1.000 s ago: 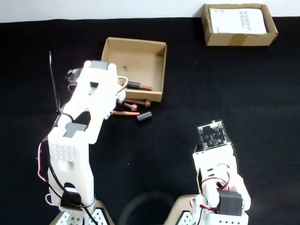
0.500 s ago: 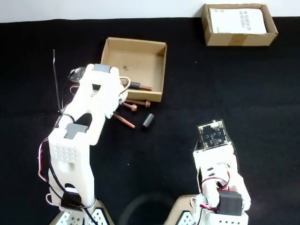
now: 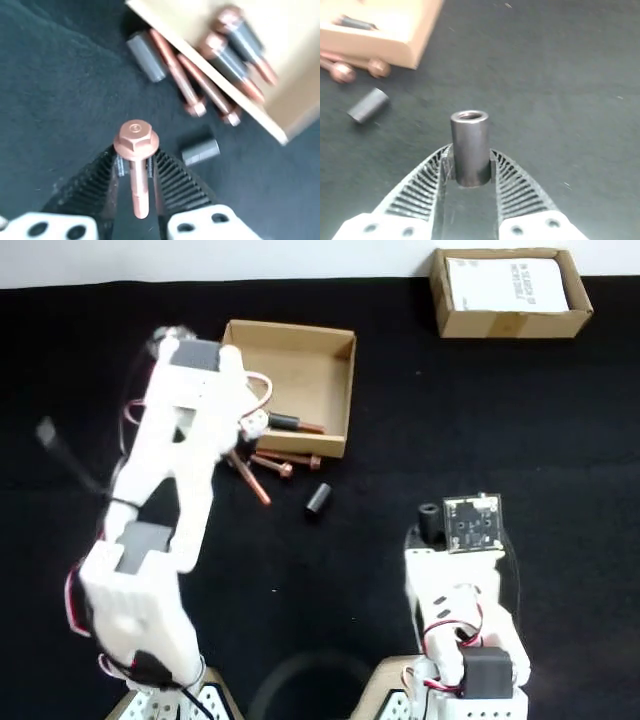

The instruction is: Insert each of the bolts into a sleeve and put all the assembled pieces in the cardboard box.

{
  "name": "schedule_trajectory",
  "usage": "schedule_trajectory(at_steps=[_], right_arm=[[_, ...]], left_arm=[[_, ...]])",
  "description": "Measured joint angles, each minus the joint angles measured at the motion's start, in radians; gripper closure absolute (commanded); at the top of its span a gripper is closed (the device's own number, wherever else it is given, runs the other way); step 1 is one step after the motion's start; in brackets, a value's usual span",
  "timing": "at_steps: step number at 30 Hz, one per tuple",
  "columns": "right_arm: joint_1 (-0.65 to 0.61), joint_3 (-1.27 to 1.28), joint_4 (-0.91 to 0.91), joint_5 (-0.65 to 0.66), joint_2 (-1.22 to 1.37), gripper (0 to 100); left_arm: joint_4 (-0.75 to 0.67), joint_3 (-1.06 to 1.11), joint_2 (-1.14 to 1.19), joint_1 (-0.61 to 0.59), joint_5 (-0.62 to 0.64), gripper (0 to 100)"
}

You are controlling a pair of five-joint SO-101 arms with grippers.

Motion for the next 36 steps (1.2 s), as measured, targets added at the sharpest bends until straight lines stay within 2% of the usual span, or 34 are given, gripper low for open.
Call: schedule_trajectory(at_steps=[7, 11, 16, 19, 24, 31, 33, 36], right_arm=[[-0.126, 0.017, -0.074, -0.089, 0.0, 99.0], [-0.16, 0.054, -0.078, -0.141, 0.0, 99.0], [-0.222, 0.11, -0.166, -0.15, 0.0, 99.0], [-0.278, 0.163, -0.255, -0.15, 0.0, 99.0], [-0.373, 0.226, -0.4, -0.15, 0.0, 99.0], [-0.463, 0.226, -0.496, -0.15, 0.002, 99.0], [-0.465, 0.226, -0.497, -0.15, 0.002, 99.0], [-0.468, 0.226, -0.499, -0.15, 0.002, 99.0]], left_arm=[[0.068, 0.052, -0.41, 0.0, -0.256, 99], [0.072, 0.213, -0.712, 0.0, -0.373, 99], [-0.006, 0.48, -1.053, 0.0, -0.419, 99], [-0.166, 0.66, -1.211, 0.0, -0.423, 99], [-0.516, 1.002, -1.395, 0.037, -0.423, 99], [-1.023, 1.47, -1.458, 0.15, -0.422, 99], [-1.148, 1.521, -1.458, 0.186, -0.422, 99], [-1.226, 1.524, -1.461, 0.259, -0.422, 99]])
